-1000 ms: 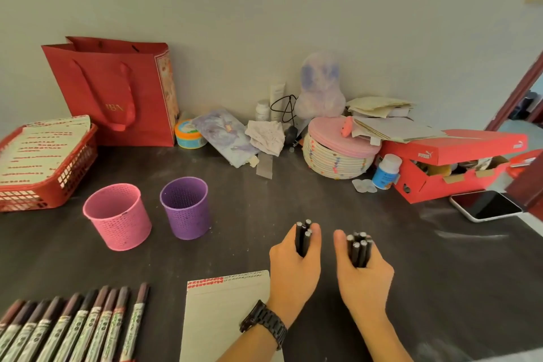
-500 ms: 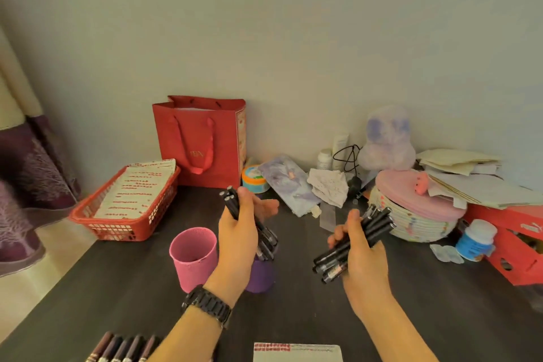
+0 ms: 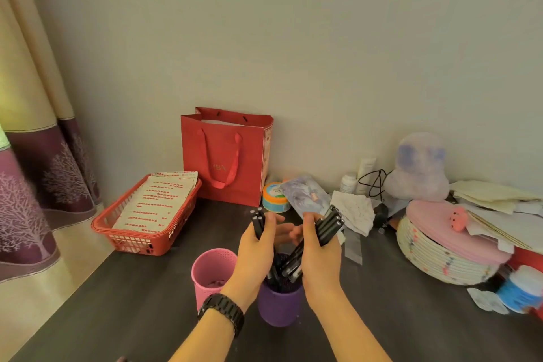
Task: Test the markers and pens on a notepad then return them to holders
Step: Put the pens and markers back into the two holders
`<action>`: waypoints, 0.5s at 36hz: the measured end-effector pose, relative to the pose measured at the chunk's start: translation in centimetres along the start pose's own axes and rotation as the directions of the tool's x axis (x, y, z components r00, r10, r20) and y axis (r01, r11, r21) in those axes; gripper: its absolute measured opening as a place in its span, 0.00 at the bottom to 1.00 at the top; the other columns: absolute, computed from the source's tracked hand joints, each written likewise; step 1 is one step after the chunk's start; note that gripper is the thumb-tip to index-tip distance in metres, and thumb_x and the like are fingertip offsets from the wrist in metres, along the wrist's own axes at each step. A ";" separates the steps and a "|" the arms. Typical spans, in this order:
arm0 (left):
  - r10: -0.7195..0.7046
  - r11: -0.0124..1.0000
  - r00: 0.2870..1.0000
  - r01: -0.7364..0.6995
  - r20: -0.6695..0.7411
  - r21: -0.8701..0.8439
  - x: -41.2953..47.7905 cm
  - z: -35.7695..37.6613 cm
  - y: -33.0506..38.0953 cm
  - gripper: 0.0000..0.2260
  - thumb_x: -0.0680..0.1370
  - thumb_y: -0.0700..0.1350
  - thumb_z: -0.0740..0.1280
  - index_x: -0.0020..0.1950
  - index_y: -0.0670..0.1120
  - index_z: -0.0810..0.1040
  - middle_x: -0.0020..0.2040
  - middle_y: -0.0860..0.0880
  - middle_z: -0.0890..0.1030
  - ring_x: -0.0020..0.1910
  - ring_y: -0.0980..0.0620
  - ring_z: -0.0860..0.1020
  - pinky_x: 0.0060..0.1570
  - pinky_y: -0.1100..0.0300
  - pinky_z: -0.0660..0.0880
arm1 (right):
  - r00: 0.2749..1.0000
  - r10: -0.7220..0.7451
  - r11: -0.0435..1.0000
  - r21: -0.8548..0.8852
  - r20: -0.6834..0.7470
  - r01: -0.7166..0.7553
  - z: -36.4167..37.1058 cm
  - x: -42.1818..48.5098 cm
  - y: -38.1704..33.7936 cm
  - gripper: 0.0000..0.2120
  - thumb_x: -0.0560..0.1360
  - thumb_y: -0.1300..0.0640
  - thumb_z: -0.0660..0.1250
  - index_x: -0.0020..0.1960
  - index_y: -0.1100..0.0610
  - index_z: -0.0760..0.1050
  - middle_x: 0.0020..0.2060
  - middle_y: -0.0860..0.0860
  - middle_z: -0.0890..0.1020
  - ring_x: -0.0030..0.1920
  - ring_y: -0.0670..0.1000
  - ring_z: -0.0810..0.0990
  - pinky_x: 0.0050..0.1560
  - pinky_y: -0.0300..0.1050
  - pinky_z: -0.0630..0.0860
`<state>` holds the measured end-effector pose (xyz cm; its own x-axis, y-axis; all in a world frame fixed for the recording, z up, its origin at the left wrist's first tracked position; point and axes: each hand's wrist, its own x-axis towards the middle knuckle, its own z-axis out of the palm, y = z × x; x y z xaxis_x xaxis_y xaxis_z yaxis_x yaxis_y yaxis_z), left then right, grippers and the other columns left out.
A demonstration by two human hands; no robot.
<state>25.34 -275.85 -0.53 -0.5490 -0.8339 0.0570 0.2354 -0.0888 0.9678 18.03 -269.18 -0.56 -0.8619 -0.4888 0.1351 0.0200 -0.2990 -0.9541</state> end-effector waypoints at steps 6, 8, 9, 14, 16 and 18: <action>-0.002 1.000 0.998 0.001 0.061 0.017 0.0 -0.5 -0.5 0.07 0.82 0.47 0.65 0.59 0.51 0.78 0.48 0.49 0.86 0.50 0.52 0.84 0.44 0.64 0.79 | 1.000 0.009 0.991 -0.137 0.029 -0.005 0.4 -0.2 1.4 0.18 0.75 0.49 0.75 0.63 0.40 0.75 0.52 0.43 0.84 0.53 0.41 0.83 0.49 0.33 0.80; -0.021 0.999 0.996 0.025 0.083 -0.044 0.0 -0.7 -0.3 0.08 0.81 0.47 0.66 0.60 0.50 0.77 0.50 0.46 0.86 0.52 0.50 0.84 0.45 0.62 0.79 | 0.997 0.074 0.992 -0.103 0.034 -0.070 0.4 -0.3 1.5 0.24 0.72 0.46 0.76 0.65 0.42 0.73 0.57 0.46 0.82 0.57 0.46 0.83 0.57 0.45 0.81; -0.031 0.996 0.996 0.039 0.089 -0.083 0.0 -0.7 -0.3 0.09 0.81 0.47 0.67 0.60 0.49 0.77 0.51 0.45 0.86 0.53 0.48 0.84 0.47 0.60 0.80 | 0.994 0.100 0.991 -0.089 0.031 -0.097 0.4 -0.3 1.4 0.23 0.72 0.45 0.76 0.64 0.42 0.73 0.58 0.48 0.82 0.57 0.48 0.83 0.59 0.50 0.81; -0.047 0.990 0.992 0.062 0.117 -0.127 0.0 -0.3 0.2 0.10 0.80 0.48 0.67 0.61 0.52 0.77 0.53 0.46 0.85 0.53 0.48 0.84 0.47 0.60 0.79 | 0.998 0.049 0.994 -0.099 0.038 -0.045 0.3 -0.2 0.9 0.06 0.79 0.49 0.68 0.56 0.46 0.79 0.48 0.47 0.86 0.51 0.47 0.85 0.51 0.45 0.78; -0.041 0.994 0.991 0.053 0.127 -0.095 0.0 -0.2 0.4 0.09 0.81 0.49 0.66 0.60 0.53 0.79 0.53 0.48 0.85 0.54 0.51 0.83 0.47 0.64 0.78 | 0.999 0.019 0.990 -0.143 0.047 -0.012 0.1 -0.2 0.6 0.06 0.81 0.51 0.65 0.51 0.46 0.82 0.45 0.44 0.87 0.49 0.43 0.85 0.50 0.44 0.77; -0.052 0.996 0.990 0.061 0.130 -0.060 -0.3 0.0 0.9 0.11 0.80 0.52 0.65 0.59 0.52 0.80 0.54 0.49 0.84 0.56 0.53 0.82 0.52 0.62 0.77 | 0.998 0.034 0.985 -0.168 0.057 -0.024 -0.4 -0.2 0.1 0.08 0.81 0.50 0.65 0.53 0.48 0.83 0.48 0.44 0.86 0.53 0.44 0.84 0.55 0.47 0.77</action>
<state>25.68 -275.71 0.33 -0.6602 -0.7502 0.0377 0.2498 -0.1719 0.9529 18.04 -268.80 -0.81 -0.8304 -0.5447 0.1172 -0.0446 -0.1448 -0.9885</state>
